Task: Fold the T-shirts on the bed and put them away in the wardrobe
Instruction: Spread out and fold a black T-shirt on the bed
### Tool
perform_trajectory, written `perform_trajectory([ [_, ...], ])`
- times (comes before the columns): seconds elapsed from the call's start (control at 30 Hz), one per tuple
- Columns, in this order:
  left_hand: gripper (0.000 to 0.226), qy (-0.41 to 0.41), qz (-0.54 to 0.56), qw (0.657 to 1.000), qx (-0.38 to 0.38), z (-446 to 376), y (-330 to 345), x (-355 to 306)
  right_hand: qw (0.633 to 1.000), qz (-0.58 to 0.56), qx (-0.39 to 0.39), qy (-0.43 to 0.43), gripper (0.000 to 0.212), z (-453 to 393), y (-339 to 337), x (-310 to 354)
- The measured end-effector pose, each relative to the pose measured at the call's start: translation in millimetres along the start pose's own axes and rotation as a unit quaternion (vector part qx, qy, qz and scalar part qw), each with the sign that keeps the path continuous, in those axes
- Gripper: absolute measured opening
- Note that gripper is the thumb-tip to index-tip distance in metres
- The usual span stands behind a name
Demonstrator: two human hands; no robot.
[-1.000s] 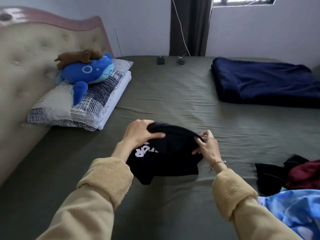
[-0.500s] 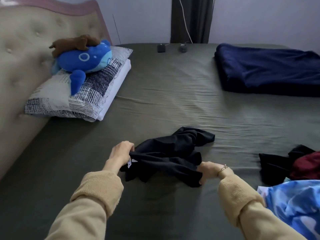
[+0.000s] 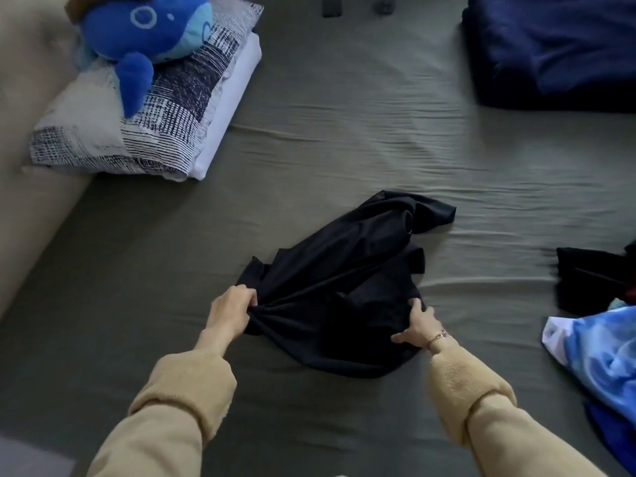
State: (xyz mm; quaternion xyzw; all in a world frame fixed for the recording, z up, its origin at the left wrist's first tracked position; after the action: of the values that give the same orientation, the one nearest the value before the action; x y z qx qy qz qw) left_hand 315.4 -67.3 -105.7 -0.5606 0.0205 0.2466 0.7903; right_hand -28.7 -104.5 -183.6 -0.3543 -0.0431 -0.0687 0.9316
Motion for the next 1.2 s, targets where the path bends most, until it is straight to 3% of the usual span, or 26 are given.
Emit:
perform_trajectory([
  [0.07, 0.031, -0.010, -0.001, 0.999, -0.046, -0.7, -8.7, 9.4, 0.994, -0.064, -0.077, 0.042, 0.077, -7.0, -0.5, -4.8],
  [0.17, 0.031, -0.006, -0.011, 0.995, -0.102, -2.0, -25.3, 14.3, 0.986, -0.110, -0.108, 0.070, 0.029, -10.7, -5.8, -8.2],
  [0.27, 0.034, -0.011, 0.010, 0.989, -0.145, -3.5, -40.6, 14.2, 0.967, -0.175, -0.172, 0.071, 0.018, -7.2, -34.0, -10.5],
  [0.33, 0.035, -0.020, 0.036, 0.985, -0.168, -3.9, -52.1, 11.0, 0.924, -0.299, -0.227, 0.068, 0.015, -2.7, -61.5, -15.5],
  [0.4, 0.034, -0.023, 0.064, 0.980, -0.186, -6.6, -62.3, 3.3, 0.843, -0.486, -0.227, 0.040, 0.006, -1.9, -82.8, -15.9],
  [0.47, 0.034, -0.030, 0.098, 0.975, -0.196, -11.5, -71.1, -6.8, 0.774, -0.594, -0.217, -0.010, 0.019, -2.3, -104.3, -11.4],
  [0.57, 0.025, -0.043, 0.170, 0.976, -0.131, -28.6, -74.9, -29.0, 0.733, -0.631, -0.249, -0.050, 0.024, 12.5, -154.9, -16.9],
  [0.63, 0.012, -0.036, 0.166, 0.982, -0.076, -37.4, -74.4, -49.2, 0.720, -0.642, -0.262, -0.028, 0.019, 26.8, -181.5, -26.9],
  [0.7, 0.015, -0.004, 0.108, 0.993, -0.056, -40.6, -79.7, -71.4, 0.734, -0.634, -0.242, -0.007, 0.015, 30.3, -187.9, -38.4],
  [0.73, 0.021, 0.006, 0.077, 0.996, -0.049, -41.2, -79.7, -79.1, 0.762, -0.606, -0.227, 0.000, 0.020, 27.8, -185.6, -43.0],
  [0.8, 0.031, 0.007, 0.045, 0.999, -0.029, -42.1, -74.6, -85.8, 0.852, -0.488, -0.189, 0.004, 0.032, 18.2, -170.7, -48.2],
  [0.87, 0.035, -0.005, 0.039, 0.999, -0.009, -42.6, -66.4, -83.5, 0.923, -0.355, -0.146, -0.023, 0.023, 9.8, -150.3, -48.4],
  [0.9, 0.035, -0.010, 0.032, 0.999, 0.004, -41.0, -62.5, -80.8, 0.937, -0.314, -0.152, -0.033, 0.014, 7.9, -144.7, -49.6],
  [1.03, 0.029, 0.014, -0.081, 0.995, 0.060, -38.3, -43.8, -69.0, 0.918, -0.336, -0.205, -0.054, 0.020, 6.8, -139.3, -62.2],
  [1.2, 0.011, -0.066, -0.046, 0.986, 0.143, -24.1, -16.0, -50.4, 0.930, -0.327, -0.164, -0.036, 0.051, 3.0, -115.3, -73.9],
])
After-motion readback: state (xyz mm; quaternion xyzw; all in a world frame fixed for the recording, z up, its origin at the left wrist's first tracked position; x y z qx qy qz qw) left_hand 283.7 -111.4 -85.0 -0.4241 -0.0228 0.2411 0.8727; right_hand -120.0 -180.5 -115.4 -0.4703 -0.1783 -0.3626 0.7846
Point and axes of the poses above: each hand's wrist, its own z-axis away from the middle knuckle, its own y-axis out of the palm, x = y × z, the point moved 9 cm from there along -z, towards the middle knuckle, and after that the axes turned 13 degrees about z, right-handed, at the moved point
